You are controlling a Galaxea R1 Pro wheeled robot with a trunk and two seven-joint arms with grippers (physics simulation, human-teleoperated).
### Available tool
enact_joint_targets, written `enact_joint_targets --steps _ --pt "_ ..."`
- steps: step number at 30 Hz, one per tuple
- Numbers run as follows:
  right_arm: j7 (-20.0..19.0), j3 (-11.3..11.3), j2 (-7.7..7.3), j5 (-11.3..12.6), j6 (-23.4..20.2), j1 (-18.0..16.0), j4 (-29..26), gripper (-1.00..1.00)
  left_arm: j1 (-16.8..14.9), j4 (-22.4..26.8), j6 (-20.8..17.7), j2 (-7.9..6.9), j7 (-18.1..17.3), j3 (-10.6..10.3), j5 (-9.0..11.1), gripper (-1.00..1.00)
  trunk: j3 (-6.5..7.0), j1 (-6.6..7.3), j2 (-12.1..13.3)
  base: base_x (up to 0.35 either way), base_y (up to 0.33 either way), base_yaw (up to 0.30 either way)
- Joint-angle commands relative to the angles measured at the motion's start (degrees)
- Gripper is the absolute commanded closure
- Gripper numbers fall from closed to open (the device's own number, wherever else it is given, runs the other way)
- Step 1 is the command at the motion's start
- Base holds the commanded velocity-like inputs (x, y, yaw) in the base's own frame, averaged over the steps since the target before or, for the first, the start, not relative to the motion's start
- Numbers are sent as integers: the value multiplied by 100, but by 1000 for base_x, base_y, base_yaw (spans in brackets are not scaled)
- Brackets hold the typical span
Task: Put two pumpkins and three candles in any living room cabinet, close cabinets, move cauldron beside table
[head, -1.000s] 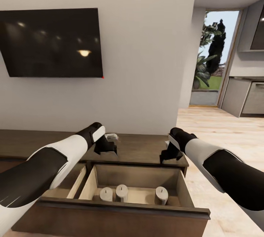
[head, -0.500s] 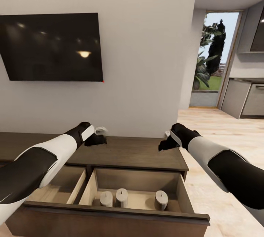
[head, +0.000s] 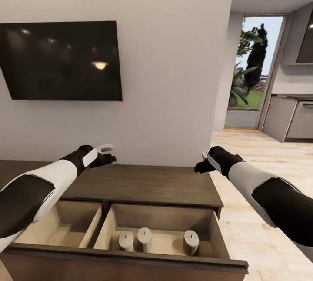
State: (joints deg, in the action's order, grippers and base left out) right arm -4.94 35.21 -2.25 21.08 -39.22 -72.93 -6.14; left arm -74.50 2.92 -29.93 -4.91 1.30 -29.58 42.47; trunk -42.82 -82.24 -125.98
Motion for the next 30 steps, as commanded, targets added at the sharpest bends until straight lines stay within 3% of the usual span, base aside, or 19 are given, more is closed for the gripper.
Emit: enact_joint_targets --steps 1,7,15,16,18,19,30 --pt "-18 48 -6 28 -19 -3 -10 -100 -2 11 -18 -5 9 -48 55 -100 12 24 39 0 0 0" --pt "-5 54 -11 28 113 -2 -10 -100 -1 -4 94 -9 -4 -50 64 -100 120 155 280 0 0 0" --pt "21 56 -19 44 575 -2 36 -100 1 -175 440 -10 -7 -57 68 -100 120 155 280 0 0 0" --pt "162 50 -43 79 1113 -6 225 -100 0 -257 740 -9 12 -57 68 -100 120 155 280 -262 -74 0" --pt "167 48 -59 80 1216 -4 296 -100 1 -263 755 -10 17 -57 68 -100 120 155 280 -287 -80 0" --pt "171 47 -149 84 1324 -6 320 -100 1 -266 759 -10 21 -57 68 -100 120 155 280 -78 -18 0" --pt "177 47 -396 89 1459 -2 361 -100 1 -266 767 -26 44 -57 68 -100 120 155 280 -12 -3 0"
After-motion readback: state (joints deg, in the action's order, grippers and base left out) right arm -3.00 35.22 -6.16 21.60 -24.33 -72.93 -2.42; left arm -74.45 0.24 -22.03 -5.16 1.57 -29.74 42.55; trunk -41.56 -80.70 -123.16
